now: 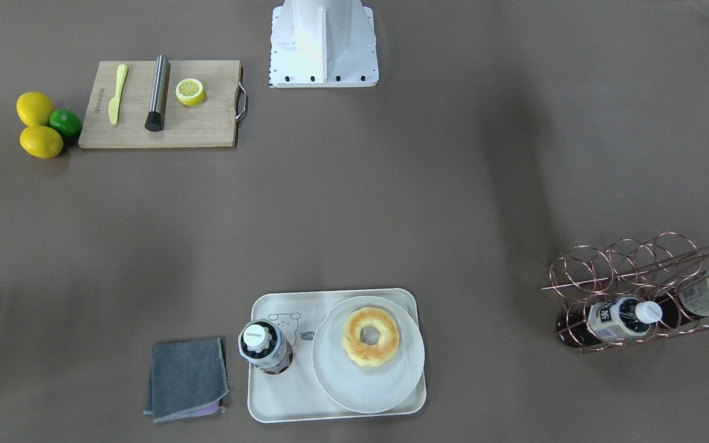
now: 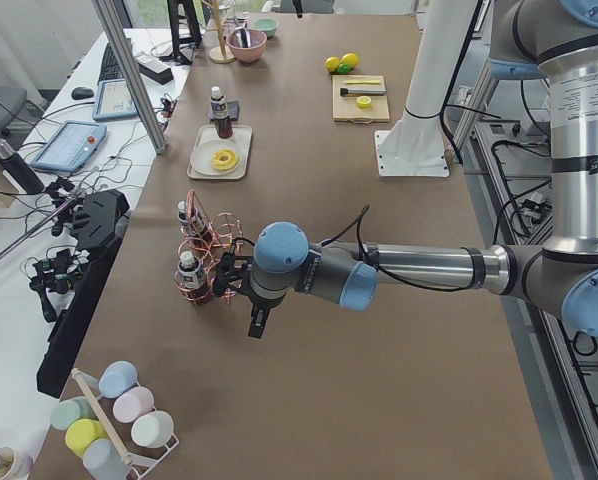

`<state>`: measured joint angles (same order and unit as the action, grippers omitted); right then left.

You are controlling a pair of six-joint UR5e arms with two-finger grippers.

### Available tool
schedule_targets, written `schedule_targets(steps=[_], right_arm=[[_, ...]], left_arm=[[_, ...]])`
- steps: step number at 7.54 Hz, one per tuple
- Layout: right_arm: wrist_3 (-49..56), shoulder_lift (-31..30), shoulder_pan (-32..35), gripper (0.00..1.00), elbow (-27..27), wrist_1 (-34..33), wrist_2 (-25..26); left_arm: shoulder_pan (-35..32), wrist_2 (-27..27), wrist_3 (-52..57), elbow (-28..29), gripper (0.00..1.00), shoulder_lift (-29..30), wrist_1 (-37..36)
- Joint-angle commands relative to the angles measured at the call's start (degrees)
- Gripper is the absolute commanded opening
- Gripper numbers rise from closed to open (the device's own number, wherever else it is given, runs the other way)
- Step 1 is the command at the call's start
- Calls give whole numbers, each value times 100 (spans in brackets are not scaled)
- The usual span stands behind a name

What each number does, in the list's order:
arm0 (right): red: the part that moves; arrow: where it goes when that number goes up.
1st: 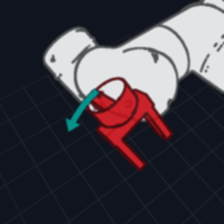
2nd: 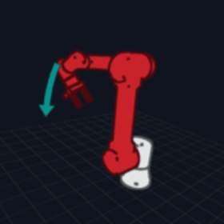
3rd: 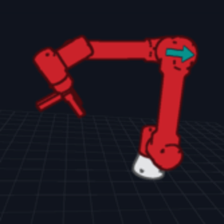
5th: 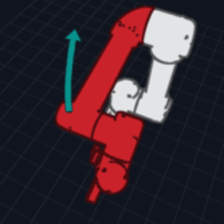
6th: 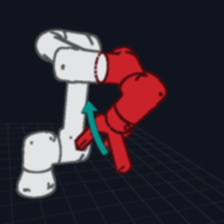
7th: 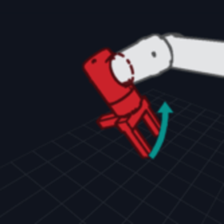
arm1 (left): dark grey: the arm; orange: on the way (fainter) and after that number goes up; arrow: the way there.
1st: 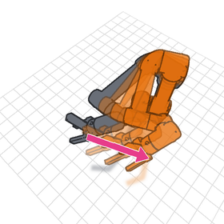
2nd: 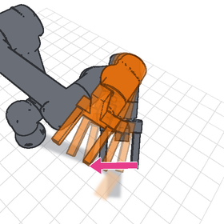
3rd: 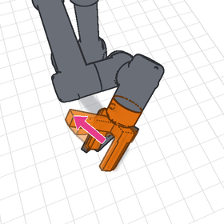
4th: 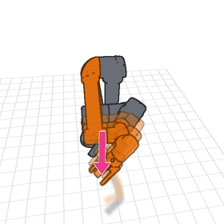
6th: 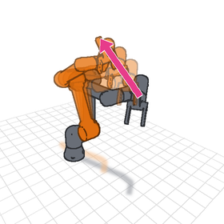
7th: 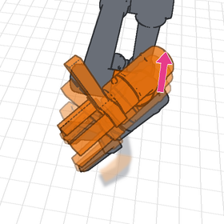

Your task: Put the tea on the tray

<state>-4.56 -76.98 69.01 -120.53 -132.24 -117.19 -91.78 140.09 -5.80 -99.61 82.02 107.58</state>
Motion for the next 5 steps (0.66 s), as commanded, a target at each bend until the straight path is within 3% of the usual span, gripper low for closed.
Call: schedule_targets(steps=[1,3,5], right_arm=[[1455,-764,1085,100,1202,1746,-600],[1649,-827,1710,100,2257,2892,-980],[1853,-819,2089,100,2788,3143,-1234]], left_arm=[[-7,0,0,12,98,15,0],[10,-8,0,65,98,86,-9],[19,-26,0,82,98,95,-9]])
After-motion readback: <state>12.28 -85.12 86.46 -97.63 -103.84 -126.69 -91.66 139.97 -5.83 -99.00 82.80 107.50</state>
